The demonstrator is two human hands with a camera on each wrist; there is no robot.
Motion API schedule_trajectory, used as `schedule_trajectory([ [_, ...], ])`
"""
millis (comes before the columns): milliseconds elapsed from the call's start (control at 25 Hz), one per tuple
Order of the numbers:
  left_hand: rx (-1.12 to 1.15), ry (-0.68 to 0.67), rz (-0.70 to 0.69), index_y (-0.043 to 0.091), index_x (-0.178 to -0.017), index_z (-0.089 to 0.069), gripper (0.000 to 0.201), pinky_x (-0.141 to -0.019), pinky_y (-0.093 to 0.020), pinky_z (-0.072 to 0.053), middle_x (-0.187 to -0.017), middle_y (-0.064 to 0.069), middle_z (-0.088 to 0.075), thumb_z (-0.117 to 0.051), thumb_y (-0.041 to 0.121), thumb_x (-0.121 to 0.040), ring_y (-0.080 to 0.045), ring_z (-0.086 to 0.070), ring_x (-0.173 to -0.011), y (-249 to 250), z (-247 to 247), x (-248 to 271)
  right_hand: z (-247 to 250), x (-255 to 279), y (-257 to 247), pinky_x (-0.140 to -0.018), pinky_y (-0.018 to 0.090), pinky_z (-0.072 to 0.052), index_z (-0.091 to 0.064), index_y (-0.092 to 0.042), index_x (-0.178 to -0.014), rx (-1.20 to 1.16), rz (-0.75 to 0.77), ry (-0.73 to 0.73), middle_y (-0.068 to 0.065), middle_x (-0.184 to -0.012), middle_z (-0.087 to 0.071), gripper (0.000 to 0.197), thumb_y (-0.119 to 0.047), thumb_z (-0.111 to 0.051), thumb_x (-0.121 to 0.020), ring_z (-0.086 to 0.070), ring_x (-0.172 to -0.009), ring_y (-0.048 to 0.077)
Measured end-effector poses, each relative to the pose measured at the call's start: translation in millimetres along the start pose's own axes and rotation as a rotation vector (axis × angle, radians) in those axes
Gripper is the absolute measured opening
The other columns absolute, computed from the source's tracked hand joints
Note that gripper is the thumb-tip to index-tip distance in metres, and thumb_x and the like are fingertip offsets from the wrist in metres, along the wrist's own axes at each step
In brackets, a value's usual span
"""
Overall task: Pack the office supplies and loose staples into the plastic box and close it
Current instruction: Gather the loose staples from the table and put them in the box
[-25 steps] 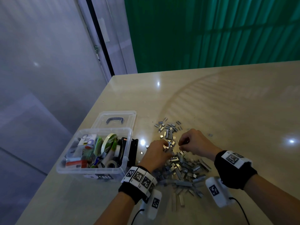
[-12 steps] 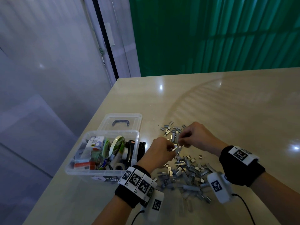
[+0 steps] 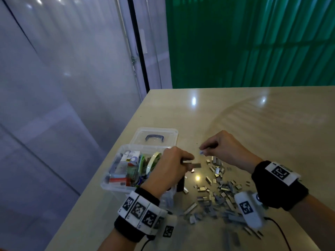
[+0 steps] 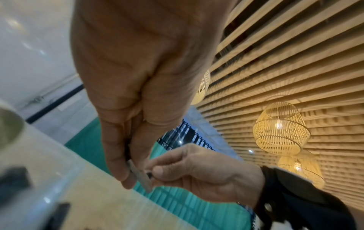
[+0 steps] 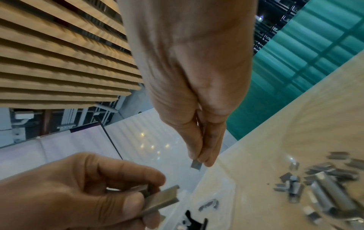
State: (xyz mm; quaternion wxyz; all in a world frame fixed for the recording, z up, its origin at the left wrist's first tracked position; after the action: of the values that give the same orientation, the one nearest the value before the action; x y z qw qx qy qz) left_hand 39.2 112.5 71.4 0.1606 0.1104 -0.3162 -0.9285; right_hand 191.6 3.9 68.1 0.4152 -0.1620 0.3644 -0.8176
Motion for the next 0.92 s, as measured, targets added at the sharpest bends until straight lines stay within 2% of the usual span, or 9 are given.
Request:
schedule_trajectory([
  [80, 0.009, 0.08, 0.038, 0.015, -0.099, -0.079, 0.018, -0.063, -0.013, -0.045, -0.076, 0.004, -0.07, -0.079, 0.02, -0.082, 0.003, -0.057, -0.065, -21, 37, 15, -13, -3, -24, -0.079, 0.034, -0.061, -0.082, -0.015, -0.092, -0.046, 0.037, -0.048, -0.001, -0.081, -0.078, 0.012, -0.013, -0.083, -0.08, -0.074, -0.08, 0.012],
  [160, 0.028, 0.141, 0.092, 0.013, -0.093, -0.08, 0.015, -0.067, -0.026, -0.054, -0.072, -0.001, -0.072, -0.08, 0.022, -0.082, -0.001, -0.06, -0.061, -47, 68, 32, -30, -5, -51, -0.075, 0.031, -0.062, -0.081, -0.013, -0.089, -0.091, 0.092, -0.092, 0.001, -0.076, -0.077, 0.007, -0.012, -0.081, -0.082, -0.075, -0.073, 0.013],
  [240, 0.043, 0.172, 0.134, 0.015, -0.092, -0.081, 0.013, -0.066, -0.029, -0.058, -0.07, -0.001, -0.074, -0.08, 0.023, -0.082, -0.007, -0.067, -0.06, -67, 87, 46, -48, -6, -76, -0.068, 0.029, -0.061, -0.081, -0.013, -0.083, -0.103, 0.165, -0.12, 0.0, -0.07, -0.076, 0.001, -0.012, -0.081, -0.082, -0.073, -0.065, 0.012],
  [320, 0.046, 0.215, 0.171, 0.016, -0.093, -0.081, 0.014, -0.069, -0.03, -0.06, -0.072, 0.001, -0.074, -0.081, 0.022, -0.081, -0.01, -0.07, -0.065, -85, 99, 58, -69, -7, -96, -0.061, 0.025, -0.055, -0.082, -0.016, -0.079, -0.081, 0.222, -0.165, -0.003, -0.065, -0.074, 0.002, -0.015, -0.082, -0.081, -0.067, -0.058, 0.008],
  [440, 0.059, 0.263, 0.214, 0.009, -0.087, -0.079, 0.01, -0.074, -0.037, -0.061, -0.075, -0.012, -0.073, -0.081, 0.016, -0.08, -0.019, -0.072, -0.07, -107, 110, 71, -106, -10, -118, -0.052, 0.02, -0.044, -0.082, -0.019, -0.077, -0.01, 0.269, -0.252, -0.006, -0.061, -0.07, 0.007, -0.014, -0.079, -0.082, -0.055, -0.052, 0.007],
  [520, 0.107, 0.282, 0.232, 0.007, -0.085, -0.078, 0.011, -0.07, -0.03, -0.061, -0.077, -0.015, -0.073, -0.08, 0.017, -0.081, -0.017, -0.071, -0.064, -118, 114, 77, -130, -10, -127, -0.054, 0.02, -0.046, -0.08, -0.018, -0.077, 0.071, 0.315, -0.293, -0.007, -0.065, -0.071, 0.014, -0.007, -0.073, -0.083, -0.059, -0.055, 0.008],
  [720, 0.154, 0.28, 0.232, 0.013, -0.098, -0.079, 0.014, -0.067, -0.012, -0.055, -0.077, 0.003, -0.073, -0.077, 0.016, -0.084, -0.007, -0.071, -0.07, -130, 118, 85, -160, -9, -136, -0.063, 0.025, -0.056, -0.075, -0.02, -0.079, 0.184, 0.338, -0.337, -0.008, -0.076, -0.072, 0.017, -0.003, -0.071, -0.082, -0.067, -0.068, 0.005],
  [840, 0.168, 0.248, 0.226, 0.015, -0.096, -0.079, 0.012, -0.068, -0.013, -0.055, -0.081, 0.001, -0.075, -0.076, 0.011, -0.085, -0.004, -0.071, -0.07, -137, 115, 86, -169, -6, -138, -0.062, 0.023, -0.057, -0.077, -0.021, -0.086, 0.222, 0.347, -0.37, -0.007, -0.079, -0.073, 0.02, -0.003, -0.068, -0.084, -0.067, -0.067, 0.004],
  [920, 0.213, 0.236, 0.215, 0.012, -0.096, -0.079, 0.013, -0.066, -0.015, -0.057, -0.08, 0.002, -0.074, -0.074, 0.006, -0.086, -0.003, -0.071, -0.067, -139, 112, 86, -165, -7, -138, -0.065, 0.029, -0.059, -0.076, -0.022, -0.089, 0.241, 0.346, -0.349, -0.008, -0.078, -0.072, 0.022, -0.002, -0.066, -0.084, -0.066, -0.068, 0.004],
])
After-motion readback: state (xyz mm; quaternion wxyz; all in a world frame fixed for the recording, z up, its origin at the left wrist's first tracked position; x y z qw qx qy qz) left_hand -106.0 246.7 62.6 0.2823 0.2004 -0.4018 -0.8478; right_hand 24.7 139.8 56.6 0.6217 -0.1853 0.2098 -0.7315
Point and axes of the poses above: each hand's wrist, its own x-axis away from the middle knuckle, its own z-axis out of the back of the hand, y = z × x, the point moved 5 cm from there along -x, towards the middle knuckle
